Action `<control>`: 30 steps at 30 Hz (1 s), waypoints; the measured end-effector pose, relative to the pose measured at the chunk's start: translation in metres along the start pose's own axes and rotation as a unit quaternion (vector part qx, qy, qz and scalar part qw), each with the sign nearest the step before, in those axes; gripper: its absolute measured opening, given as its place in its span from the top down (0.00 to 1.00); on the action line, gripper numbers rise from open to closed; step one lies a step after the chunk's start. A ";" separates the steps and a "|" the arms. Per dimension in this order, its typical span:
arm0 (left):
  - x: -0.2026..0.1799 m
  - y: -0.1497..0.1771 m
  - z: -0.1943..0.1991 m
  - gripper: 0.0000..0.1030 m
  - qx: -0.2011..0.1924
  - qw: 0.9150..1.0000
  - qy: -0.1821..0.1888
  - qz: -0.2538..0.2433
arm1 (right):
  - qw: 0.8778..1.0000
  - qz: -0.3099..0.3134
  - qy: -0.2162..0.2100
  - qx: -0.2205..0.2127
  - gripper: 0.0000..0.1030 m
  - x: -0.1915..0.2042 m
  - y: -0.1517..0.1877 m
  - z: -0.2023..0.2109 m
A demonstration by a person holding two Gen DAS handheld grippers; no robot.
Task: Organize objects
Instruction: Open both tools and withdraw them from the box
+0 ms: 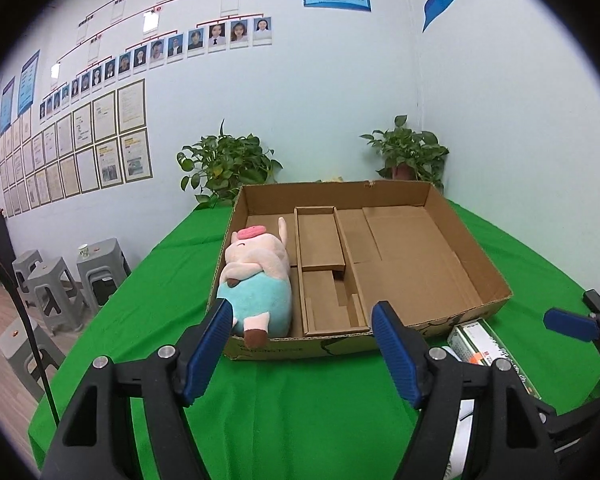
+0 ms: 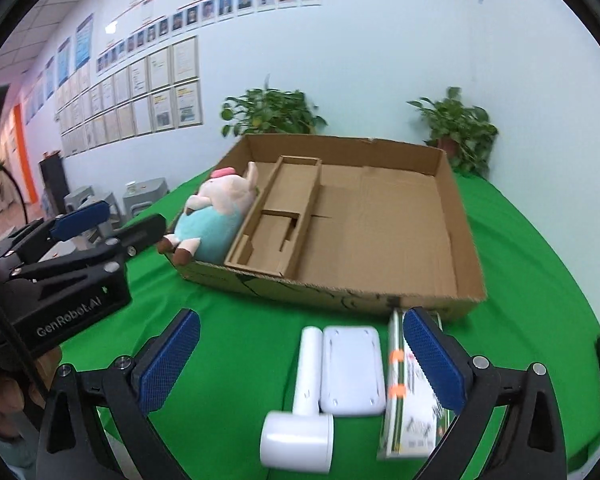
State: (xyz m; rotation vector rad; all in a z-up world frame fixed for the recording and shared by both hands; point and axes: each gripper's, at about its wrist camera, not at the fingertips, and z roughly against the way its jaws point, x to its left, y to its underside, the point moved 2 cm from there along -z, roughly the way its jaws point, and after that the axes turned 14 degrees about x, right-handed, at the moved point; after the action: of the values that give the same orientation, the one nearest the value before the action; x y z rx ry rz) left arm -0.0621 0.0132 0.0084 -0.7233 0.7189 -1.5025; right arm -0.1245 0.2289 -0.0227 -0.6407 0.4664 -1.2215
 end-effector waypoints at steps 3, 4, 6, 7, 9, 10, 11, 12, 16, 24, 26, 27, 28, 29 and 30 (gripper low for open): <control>0.001 0.005 0.010 0.30 -0.017 1.000 0.010 0.005 | 1.000 -0.017 0.008 0.001 0.01 -0.002 0.013 0.010; 0.000 0.006 0.012 0.30 -0.024 1.000 0.015 0.006 | 1.000 -0.022 0.014 0.001 0.01 -0.003 0.019 0.014; 0.001 0.009 0.017 0.30 -0.042 0.999 0.025 0.013 | 0.999 -0.028 0.019 0.002 0.01 -0.005 0.026 0.019; 0.002 0.010 0.019 0.30 -0.049 0.998 0.028 0.017 | 0.999 -0.031 0.021 0.003 0.01 -0.005 0.028 0.020; 0.003 0.010 0.021 0.30 -0.054 0.998 0.035 0.027 | 0.999 -0.040 0.021 0.000 0.01 -0.008 0.033 0.024; 0.004 0.010 0.020 0.30 -0.049 0.998 0.041 0.029 | 0.999 -0.043 0.021 0.000 0.01 -0.008 0.036 0.026; 0.004 0.010 0.020 0.30 -0.047 0.998 0.044 0.028 | 0.999 -0.044 0.022 0.001 0.01 -0.008 0.035 0.025; 0.003 0.010 0.019 0.30 -0.049 0.998 0.044 0.021 | 0.999 -0.043 0.023 0.003 0.01 -0.008 0.035 0.023; -0.004 0.015 0.022 0.30 -0.072 0.997 0.011 0.003 | 0.999 -0.037 0.023 0.005 0.01 -0.007 0.036 0.022; -0.015 0.015 0.007 0.18 -0.034 0.999 0.024 -0.020 | 0.999 -0.037 0.011 0.019 0.01 -0.015 0.037 0.004; -0.017 0.013 -0.001 0.18 -0.022 0.999 0.025 -0.017 | 0.999 -0.040 0.010 0.021 0.01 -0.020 0.039 -0.002; -0.018 0.014 -0.003 0.18 -0.018 0.999 0.024 -0.015 | 0.999 -0.041 0.009 0.023 0.01 -0.022 0.039 -0.005; -0.019 0.013 -0.007 0.18 -0.012 1.000 0.026 -0.013 | 0.999 -0.043 0.006 0.025 0.01 -0.025 0.039 -0.008; -0.019 0.013 -0.010 0.18 -0.007 0.999 0.029 -0.011 | 0.999 -0.045 0.004 0.027 0.01 -0.028 0.040 -0.009; -0.020 0.013 -0.012 0.18 -0.002 0.999 0.031 -0.009 | 0.999 -0.047 0.001 0.027 0.01 -0.031 0.040 -0.010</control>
State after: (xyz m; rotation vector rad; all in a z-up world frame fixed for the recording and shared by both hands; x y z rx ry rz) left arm -0.0632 0.0328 -0.0098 -0.6895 0.7645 -1.5463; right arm -0.1117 0.2642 -0.0575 -0.6204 0.4071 -1.3201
